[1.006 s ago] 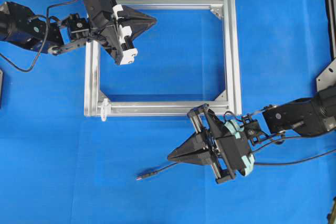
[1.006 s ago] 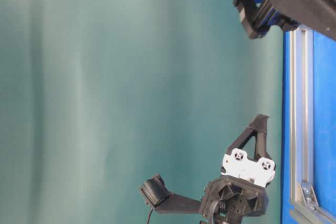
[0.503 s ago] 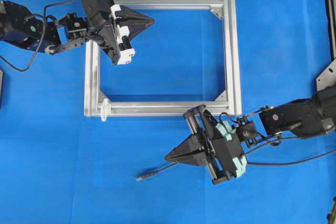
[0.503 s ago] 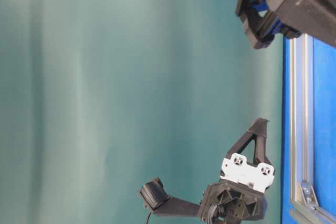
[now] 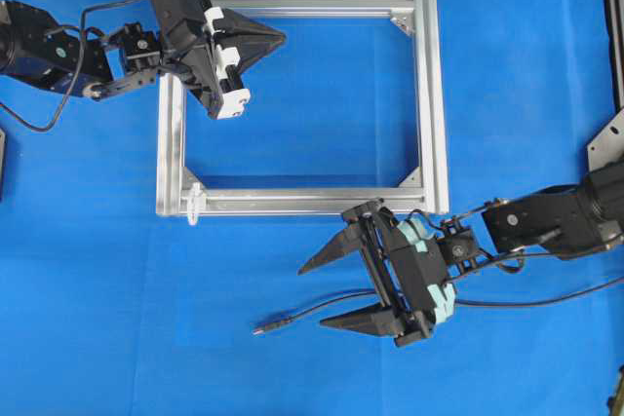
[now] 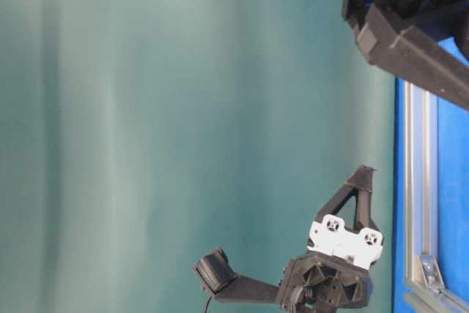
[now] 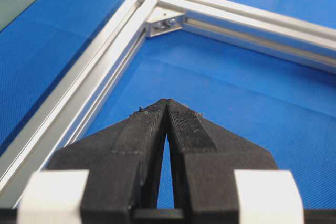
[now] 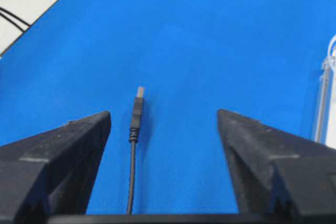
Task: Insert the wire through the string loop located on the left side.
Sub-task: 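Lower the right gripper over the black USB cable and open it, then close the right gripper on the cable just behind the USB plug, then carry the cable plug with the right gripper toward the white zip-tie loop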
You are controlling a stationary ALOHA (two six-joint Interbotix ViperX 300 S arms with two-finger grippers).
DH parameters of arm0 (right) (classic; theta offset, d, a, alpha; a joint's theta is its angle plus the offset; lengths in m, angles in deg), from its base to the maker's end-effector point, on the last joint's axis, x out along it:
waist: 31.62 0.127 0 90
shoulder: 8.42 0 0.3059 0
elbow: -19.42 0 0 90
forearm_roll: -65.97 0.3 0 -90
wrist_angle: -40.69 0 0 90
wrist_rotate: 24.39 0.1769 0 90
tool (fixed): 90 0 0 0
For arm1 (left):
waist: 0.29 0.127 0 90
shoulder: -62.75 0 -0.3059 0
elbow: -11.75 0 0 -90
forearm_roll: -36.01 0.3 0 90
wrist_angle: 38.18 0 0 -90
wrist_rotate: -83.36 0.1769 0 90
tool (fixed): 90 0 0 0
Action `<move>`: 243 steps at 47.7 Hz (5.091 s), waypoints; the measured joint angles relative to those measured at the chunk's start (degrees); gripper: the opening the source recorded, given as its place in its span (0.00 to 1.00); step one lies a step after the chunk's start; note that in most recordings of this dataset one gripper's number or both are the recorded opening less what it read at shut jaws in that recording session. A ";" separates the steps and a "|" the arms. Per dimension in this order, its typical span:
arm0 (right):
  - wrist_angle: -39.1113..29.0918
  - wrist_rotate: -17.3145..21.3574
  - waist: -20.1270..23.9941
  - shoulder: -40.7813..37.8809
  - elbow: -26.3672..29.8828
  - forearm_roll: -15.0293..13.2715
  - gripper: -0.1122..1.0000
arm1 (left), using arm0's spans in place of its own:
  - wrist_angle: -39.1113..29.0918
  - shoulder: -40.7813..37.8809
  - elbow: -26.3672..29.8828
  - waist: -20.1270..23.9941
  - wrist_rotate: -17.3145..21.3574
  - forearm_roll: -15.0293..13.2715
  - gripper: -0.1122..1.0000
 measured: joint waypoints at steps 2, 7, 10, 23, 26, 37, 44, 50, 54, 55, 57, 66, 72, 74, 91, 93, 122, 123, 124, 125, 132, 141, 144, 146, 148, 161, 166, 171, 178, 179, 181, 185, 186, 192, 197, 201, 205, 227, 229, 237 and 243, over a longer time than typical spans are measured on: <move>0.00 0.09 0.00 0.00 0.00 0.09 0.81 | 0.00 0.00 0.00 0.00 0.00 0.00 0.10; -0.18 0.18 0.09 0.00 0.00 0.00 0.82 | 0.00 0.00 0.00 0.00 -0.09 0.00 0.10; -0.26 0.53 0.18 0.09 -0.09 0.00 0.82 | 0.00 0.00 0.00 -0.09 0.00 -0.09 0.10; -0.18 4.31 1.32 -3.96 0.53 0.00 0.82 | 0.00 0.00 0.00 0.00 -0.26 0.00 0.10; -0.18 5.19 1.32 -5.98 1.32 0.00 0.82 | 0.00 0.00 0.00 -0.09 -0.35 0.00 0.10; 0.35 5.80 1.41 -10.28 3.69 0.09 0.82 | 0.00 0.00 -0.09 0.00 -0.26 0.00 0.10; 0.79 5.80 1.32 -12.22 4.75 0.09 0.82 | 0.00 0.00 -0.09 -0.09 -0.26 -0.09 0.10; 0.79 5.80 1.32 -13.71 5.54 0.18 0.82 | 0.00 0.00 -0.09 0.00 -0.26 0.00 0.10; 0.88 5.89 1.32 -14.41 6.06 0.26 0.79 | 0.00 0.00 -0.09 -0.09 -0.35 0.00 0.10; 0.88 5.89 1.41 -14.50 6.15 0.26 0.78 | 0.00 0.00 0.00 0.00 -0.26 0.00 0.10; 0.97 5.89 1.41 -14.59 6.24 0.18 0.75 | 0.00 0.00 -0.09 0.00 -0.35 0.00 0.10; 1.85 5.54 1.32 -14.68 6.33 0.26 0.41 | 0.00 0.00 -0.18 0.00 -0.26 0.00 0.10; 2.90 5.63 1.41 -14.68 6.24 0.26 0.16 | 0.00 0.00 -0.26 0.00 -0.35 0.00 0.10; 3.16 5.54 1.41 -14.59 6.15 0.18 0.12 | 0.00 0.00 -0.26 0.00 -0.26 0.09 0.10; 3.43 5.45 1.41 -14.50 5.54 0.18 0.11 | 0.00 0.00 -0.26 0.00 -0.26 0.00 0.10; 3.34 5.45 1.41 -14.24 5.36 0.18 0.11 | 0.00 0.00 -0.26 0.00 -0.26 0.09 0.10; -7.82 4.92 1.41 -0.18 2.37 0.18 0.11 | 0.00 0.00 -0.18 0.00 -0.26 0.00 0.10; -7.91 4.92 1.41 -0.18 2.37 0.18 0.11 | 0.00 0.00 -0.18 0.00 -0.26 0.00 0.10; -7.91 4.92 1.41 -0.18 2.37 0.18 0.11 | 0.00 0.00 -0.18 -0.09 -0.26 0.09 0.10; -8.00 4.92 1.41 -0.18 2.37 0.18 0.11 | 0.09 0.00 -0.26 0.00 -0.26 0.09 0.10; -8.00 4.92 1.41 -0.18 2.37 0.18 0.11 | 0.00 0.00 -0.26 0.00 -0.35 0.09 0.10; -8.00 4.83 1.41 -0.18 2.37 0.09 0.11 | 0.00 0.00 -0.26 0.00 -0.35 0.00 0.10; -8.00 4.83 1.41 -0.18 2.37 0.09 0.11 | 0.00 0.00 -0.26 0.00 -0.35 0.00 0.10; -8.00 4.83 1.41 -0.18 2.37 0.09 0.11 | 0.00 0.00 -0.18 -0.09 -0.35 0.09 0.10; -8.09 4.83 1.41 -0.18 2.37 0.09 0.11 | 0.00 0.00 -0.18 0.00 -0.35 0.09 0.10; -8.00 4.75 1.41 -0.18 2.37 0.09 0.11 | 0.00 0.00 -0.18 0.00 -0.35 0.09 0.10; -8.09 4.83 1.41 -0.18 2.37 0.09 0.11 | 0.00 0.00 -0.18 0.00 -0.35 0.09 0.10; -8.09 4.83 1.41 -0.26 2.37 0.09 0.11 | 0.00 0.00 -0.26 0.00 -0.35 0.09 0.10; -8.09 4.83 1.41 -0.18 2.37 0.09 0.11 | 0.00 0.00 -0.18 0.00 -0.35 0.09 0.10; -8.09 4.83 1.41 -0.18 2.37 0.09 0.11 | 0.00 0.00 -0.26 0.00 -0.35 0.09 0.10; -8.09 4.83 1.41 -0.18 2.37 0.09 0.11 | 0.09 0.00 -0.26 0.00 -0.35 0.09 0.10; -8.00 4.83 1.41 -0.18 2.37 0.00 0.11 | 0.00 0.00 -0.18 0.00 -0.35 0.09 0.10; -8.09 4.83 1.41 -0.26 2.37 0.09 0.11 | 0.00 0.00 -0.18 0.00 -0.35 0.09 0.10; -8.09 4.83 1.41 -0.18 2.37 0.09 0.11 | 0.00 0.09 -0.26 0.00 -0.35 0.09 0.10; -8.09 4.75 1.41 -0.18 2.37 0.00 0.11 | 0.00 0.00 -0.18 0.00 -0.35 0.09 0.10; -8.09 4.75 1.23 -0.18 2.20 0.00 0.11 | 0.00 0.00 -0.18 0.00 -0.35 0.09 0.10; -8.09 4.66 0.26 -0.09 1.67 0.00 0.11 | 0.00 0.09 -0.18 0.00 -0.26 0.09 0.10; -8.00 4.66 -9.84 0.97 0.35 0.00 0.11 | 0.00 0.00 -0.26 0.00 -0.35 0.09 0.10; -8.00 4.66 -10.55 1.05 0.44 0.09 0.11 | 0.00 0.00 -0.26 0.00 -0.35 0.09 0.10; -8.00 4.83 -12.30 1.05 0.44 0.00 0.11 | 0.00 0.09 -0.18 0.00 -0.35 0.09 0.10; -8.00 4.75 -12.30 1.05 0.44 0.00 0.11 | 0.00 0.00 -0.18 0.00 -0.35 0.09 0.10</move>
